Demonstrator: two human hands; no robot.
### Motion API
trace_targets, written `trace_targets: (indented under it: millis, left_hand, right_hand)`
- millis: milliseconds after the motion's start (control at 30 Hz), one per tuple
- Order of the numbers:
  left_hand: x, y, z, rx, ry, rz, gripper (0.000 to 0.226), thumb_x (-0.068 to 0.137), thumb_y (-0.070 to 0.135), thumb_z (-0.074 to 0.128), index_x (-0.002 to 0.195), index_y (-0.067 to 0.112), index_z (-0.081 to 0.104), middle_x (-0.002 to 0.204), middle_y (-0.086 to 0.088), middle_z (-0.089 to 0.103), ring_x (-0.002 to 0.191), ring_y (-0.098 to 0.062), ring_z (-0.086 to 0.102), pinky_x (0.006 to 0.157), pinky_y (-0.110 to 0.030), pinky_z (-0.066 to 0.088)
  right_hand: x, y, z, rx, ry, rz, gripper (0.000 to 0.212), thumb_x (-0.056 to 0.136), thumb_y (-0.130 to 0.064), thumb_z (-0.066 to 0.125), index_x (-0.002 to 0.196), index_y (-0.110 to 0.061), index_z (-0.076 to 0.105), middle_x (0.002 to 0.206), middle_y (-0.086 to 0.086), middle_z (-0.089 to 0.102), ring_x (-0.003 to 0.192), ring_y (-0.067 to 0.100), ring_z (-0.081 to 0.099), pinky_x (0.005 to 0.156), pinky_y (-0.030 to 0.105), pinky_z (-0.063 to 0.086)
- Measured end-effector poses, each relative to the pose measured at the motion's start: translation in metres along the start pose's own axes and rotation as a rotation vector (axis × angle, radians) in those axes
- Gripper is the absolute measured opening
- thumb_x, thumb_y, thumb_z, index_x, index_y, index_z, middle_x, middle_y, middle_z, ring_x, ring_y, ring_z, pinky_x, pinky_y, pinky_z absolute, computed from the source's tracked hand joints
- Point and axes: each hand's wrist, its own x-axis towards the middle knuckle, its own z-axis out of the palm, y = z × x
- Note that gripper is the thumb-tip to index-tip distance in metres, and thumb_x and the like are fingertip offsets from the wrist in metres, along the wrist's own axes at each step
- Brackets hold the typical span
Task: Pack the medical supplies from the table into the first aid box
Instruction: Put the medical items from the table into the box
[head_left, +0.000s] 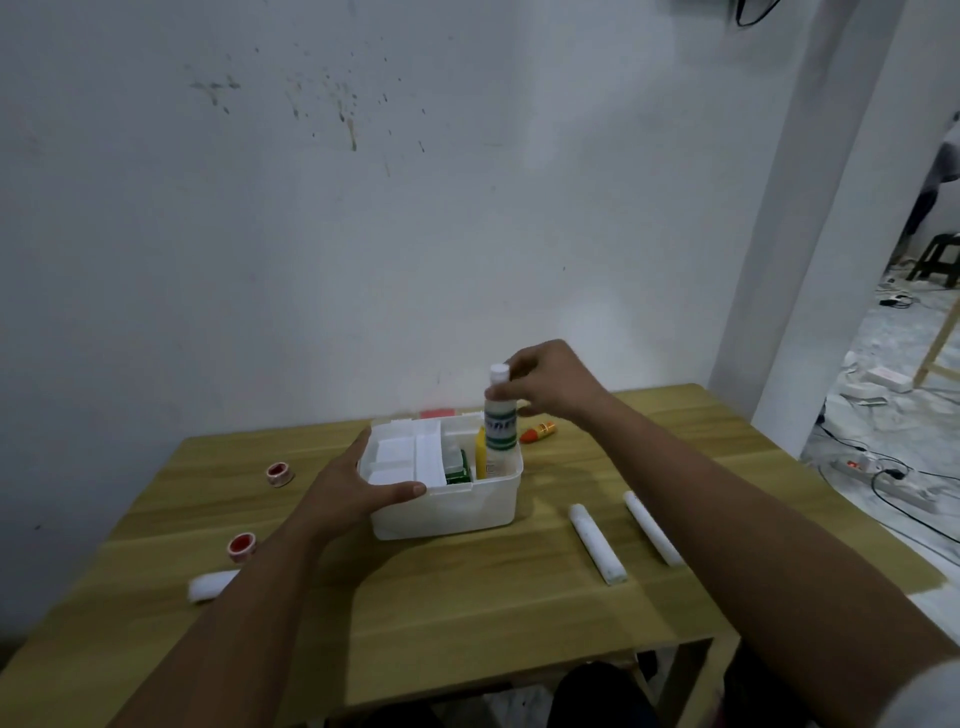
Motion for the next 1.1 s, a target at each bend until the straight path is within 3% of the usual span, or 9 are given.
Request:
trace_targets:
  millis: [100,300,467,567,667,767,867,1000,1100]
  left_hand:
    - [0.001,-0.002,-0.001,-0.007,-0.008,0.014,0.083,0.044,0.076,0.083,0.114,0.063,0.041,0.114,0.037,0.049,0.099,0.009,0.05,0.069,-0.012,0.045]
    - [0.004,-0.007,-0.002,-0.003,-0.003,0.017,0.081,0.049,0.072,0.086,0.118,0.064,0.043,0.118,0.037,0.052,0.103,0.007,0.052,0.071,-0.014,0.047]
    - [0.005,-0.01,0.0,0.003,0.012,-0.013,0.082,0.063,0.055,0.089,0.128,0.056,0.039,0.123,0.024,0.053,0.113,-0.009,0.052,0.071,-0.015,0.045]
    - [0.006,-0.013,0.001,0.001,0.016,-0.014,0.088,0.059,0.061,0.089,0.131,0.055,0.038,0.123,0.027,0.054,0.114,-0.008,0.053,0.072,-0.016,0.047]
    - [0.006,-0.014,0.0,-0.016,0.022,-0.02,0.09,0.054,0.065,0.089,0.13,0.06,0.039,0.121,0.031,0.055,0.109,0.001,0.054,0.072,-0.014,0.047]
    - [0.005,-0.013,0.0,-0.025,0.024,-0.015,0.082,0.059,0.058,0.091,0.122,0.064,0.039,0.119,0.035,0.054,0.105,0.007,0.052,0.072,-0.012,0.046]
    - [0.005,-0.012,0.0,-0.028,0.02,-0.018,0.078,0.06,0.055,0.091,0.118,0.065,0.041,0.118,0.036,0.054,0.105,0.01,0.052,0.07,-0.011,0.047]
    - [0.005,-0.015,0.0,-0.038,0.039,-0.016,0.086,0.058,0.056,0.092,0.127,0.059,0.043,0.122,0.033,0.057,0.11,0.008,0.053,0.072,-0.011,0.048]
    - [0.006,-0.016,0.0,-0.03,0.042,-0.008,0.081,0.057,0.059,0.092,0.123,0.063,0.045,0.122,0.033,0.059,0.111,0.009,0.054,0.074,-0.013,0.048]
  right_hand:
    - [0.001,0.016,0.022,-0.137,-0.041,0.011,0.034,0.074,-0.013,0.091,0.104,-0.004,0.076,0.099,0.009,0.075,0.089,0.023,0.075,0.067,0.031,0.064]
    - [0.007,0.037,0.044,-0.374,-0.058,-0.058,0.04,0.07,-0.021,0.093,0.107,-0.013,0.078,0.102,0.002,0.076,0.093,0.015,0.07,0.079,0.026,0.056]
    - [0.029,0.04,0.024,-0.285,0.2,-0.071,0.015,0.087,-0.031,0.076,0.09,-0.017,0.08,0.091,-0.002,0.078,0.085,0.014,0.073,0.07,0.028,0.058]
    - [0.05,0.074,0.025,-0.568,0.143,-0.005,0.03,0.091,-0.013,0.065,0.119,-0.016,0.075,0.121,0.005,0.075,0.111,0.023,0.069,0.093,0.035,0.056]
    - [0.061,0.11,0.035,-0.867,-0.108,0.074,0.048,0.095,-0.025,0.062,0.143,-0.027,0.055,0.146,0.002,0.057,0.134,0.026,0.054,0.106,0.047,0.046]
    - [0.062,0.127,0.046,-1.146,-0.215,0.042,0.027,0.097,-0.02,0.053,0.121,-0.029,0.061,0.128,0.0,0.061,0.126,0.028,0.054,0.104,0.056,0.038]
    - [0.058,0.131,0.051,-1.306,-0.16,-0.021,0.02,0.093,-0.011,0.055,0.104,-0.025,0.065,0.114,0.001,0.067,0.114,0.026,0.061,0.101,0.051,0.037]
    - [0.059,0.13,0.042,-1.193,-0.058,-0.074,0.022,0.1,-0.022,0.049,0.104,-0.026,0.07,0.114,0.001,0.072,0.108,0.025,0.065,0.089,0.039,0.044]
    - [0.058,0.112,0.027,-0.717,0.191,-0.075,0.02,0.094,-0.028,0.06,0.104,-0.028,0.077,0.107,0.0,0.077,0.097,0.024,0.071,0.081,0.035,0.055]
